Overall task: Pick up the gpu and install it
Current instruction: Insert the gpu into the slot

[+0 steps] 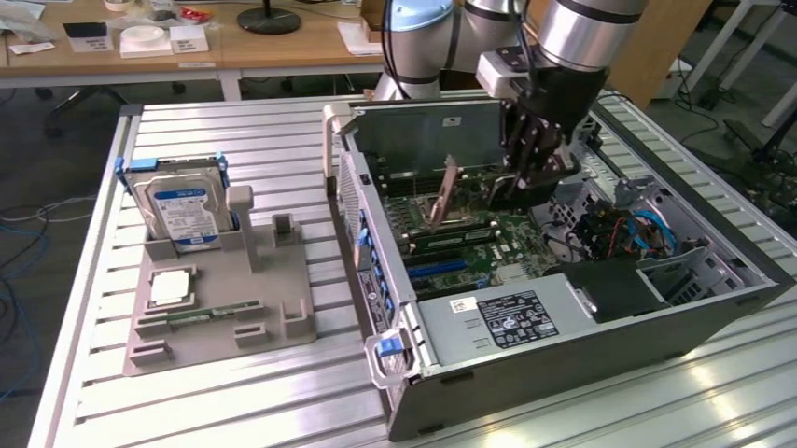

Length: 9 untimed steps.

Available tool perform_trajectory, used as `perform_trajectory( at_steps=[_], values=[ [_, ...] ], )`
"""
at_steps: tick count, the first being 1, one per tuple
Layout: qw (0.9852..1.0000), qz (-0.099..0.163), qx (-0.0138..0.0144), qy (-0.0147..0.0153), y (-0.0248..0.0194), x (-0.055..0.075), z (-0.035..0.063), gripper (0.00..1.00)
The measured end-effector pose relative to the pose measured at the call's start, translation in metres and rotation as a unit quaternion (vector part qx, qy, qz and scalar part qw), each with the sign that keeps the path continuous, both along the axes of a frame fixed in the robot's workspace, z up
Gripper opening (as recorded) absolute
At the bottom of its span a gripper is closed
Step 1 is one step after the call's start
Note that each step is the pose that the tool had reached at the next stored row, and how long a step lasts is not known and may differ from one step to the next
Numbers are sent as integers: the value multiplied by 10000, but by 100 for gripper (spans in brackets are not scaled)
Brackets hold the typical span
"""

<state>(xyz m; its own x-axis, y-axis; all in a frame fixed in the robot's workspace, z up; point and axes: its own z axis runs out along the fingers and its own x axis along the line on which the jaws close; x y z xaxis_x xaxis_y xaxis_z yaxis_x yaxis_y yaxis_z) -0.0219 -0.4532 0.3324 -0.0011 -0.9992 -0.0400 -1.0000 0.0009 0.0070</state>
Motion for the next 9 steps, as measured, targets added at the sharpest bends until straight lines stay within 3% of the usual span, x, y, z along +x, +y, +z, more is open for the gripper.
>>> perform_trajectory(
  at_steps=[9],
  values=[
    [10000, 1, 0, 0, -7, -37, -155, 27]
  ],
)
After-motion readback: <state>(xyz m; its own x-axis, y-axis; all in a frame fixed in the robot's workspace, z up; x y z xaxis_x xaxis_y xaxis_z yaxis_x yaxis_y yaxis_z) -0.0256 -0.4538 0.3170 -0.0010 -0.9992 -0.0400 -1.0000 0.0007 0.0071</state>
